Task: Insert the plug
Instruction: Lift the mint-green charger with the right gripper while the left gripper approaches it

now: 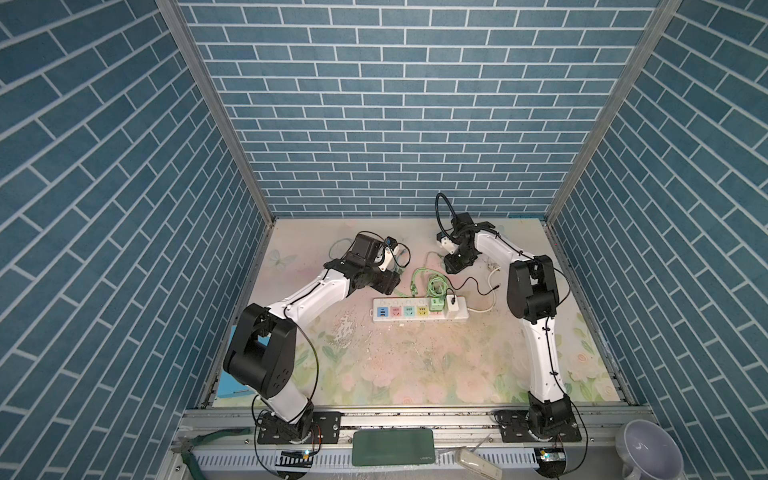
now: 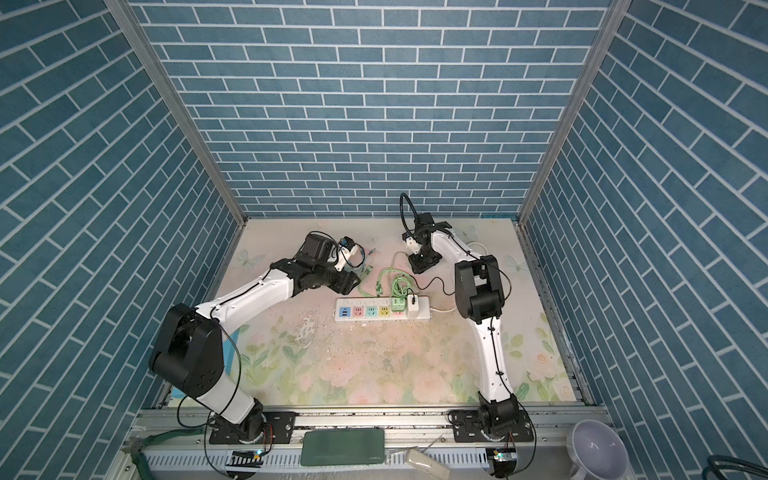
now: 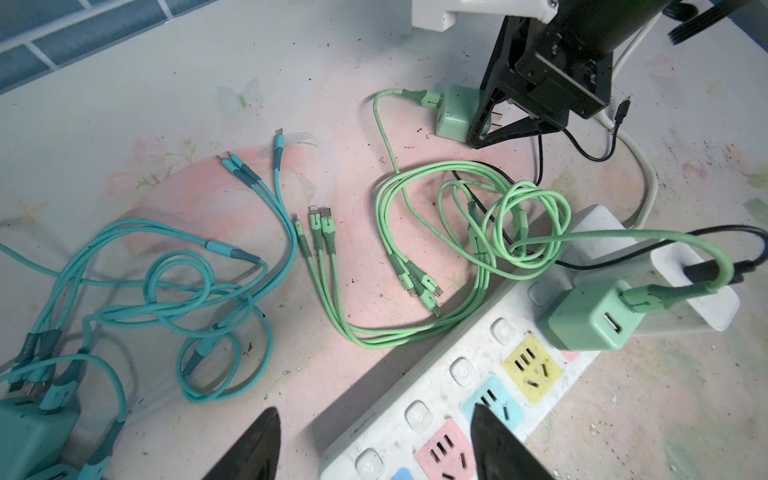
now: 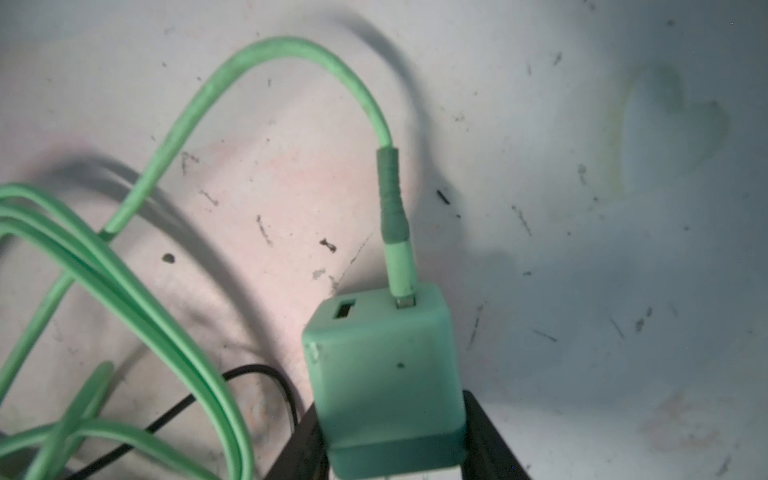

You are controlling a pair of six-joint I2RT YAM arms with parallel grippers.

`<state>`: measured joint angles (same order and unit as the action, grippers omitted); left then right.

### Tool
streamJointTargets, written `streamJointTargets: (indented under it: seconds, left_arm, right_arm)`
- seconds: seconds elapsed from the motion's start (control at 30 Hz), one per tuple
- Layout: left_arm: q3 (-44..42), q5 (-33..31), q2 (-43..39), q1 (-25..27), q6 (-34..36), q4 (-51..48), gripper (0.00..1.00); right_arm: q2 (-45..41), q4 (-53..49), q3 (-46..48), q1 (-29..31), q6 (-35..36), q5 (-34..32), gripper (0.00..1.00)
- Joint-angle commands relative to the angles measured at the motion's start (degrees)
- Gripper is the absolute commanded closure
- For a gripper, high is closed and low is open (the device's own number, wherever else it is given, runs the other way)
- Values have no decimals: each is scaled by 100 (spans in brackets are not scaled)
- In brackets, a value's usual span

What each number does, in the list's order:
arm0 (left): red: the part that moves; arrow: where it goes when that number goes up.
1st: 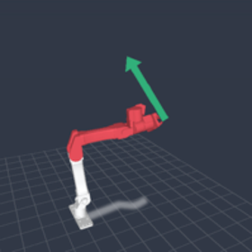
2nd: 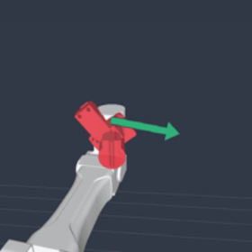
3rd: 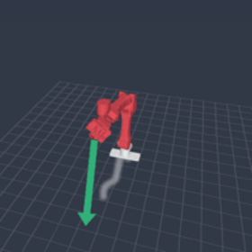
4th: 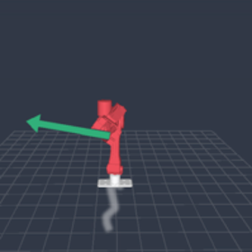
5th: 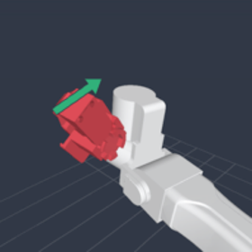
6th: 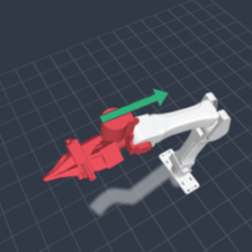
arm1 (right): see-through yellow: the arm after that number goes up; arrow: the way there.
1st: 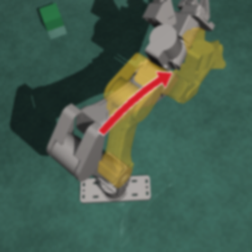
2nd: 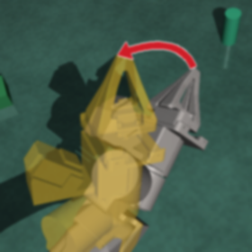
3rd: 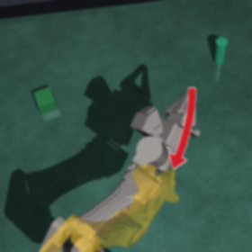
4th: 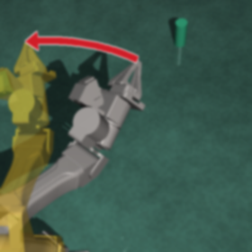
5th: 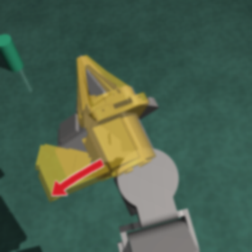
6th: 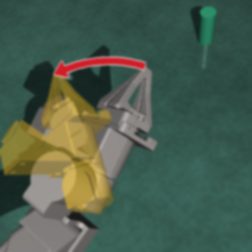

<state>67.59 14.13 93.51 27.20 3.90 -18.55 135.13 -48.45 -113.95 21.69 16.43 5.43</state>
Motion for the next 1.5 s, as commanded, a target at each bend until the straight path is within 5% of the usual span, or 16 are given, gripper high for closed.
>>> streamJointTargets:
  seconds: [0.0,0.33,0.77,0.97,1.47]
  left_arm:
    - [140,63,86,18,45,-18,27]
    - [515,159,345,8,-553,158,27]
    - [1234,720,809,20,-1729,636,28]
    - [1406,1193,1007,58,-2395,1348,34]
    - [1987,1587,1749,399,-2779,1984,47]
  right_arm:
    - [189,-101,-198,26,162,-143,71]
    - [-578,762,406,-59,-258,-188,86]
    - [-2227,2872,2131,-77,-1326,525,87]
    - [-2396,2973,2319,93,-1647,742,87]
    - [-3212,3507,3167,279,-2168,938,87]
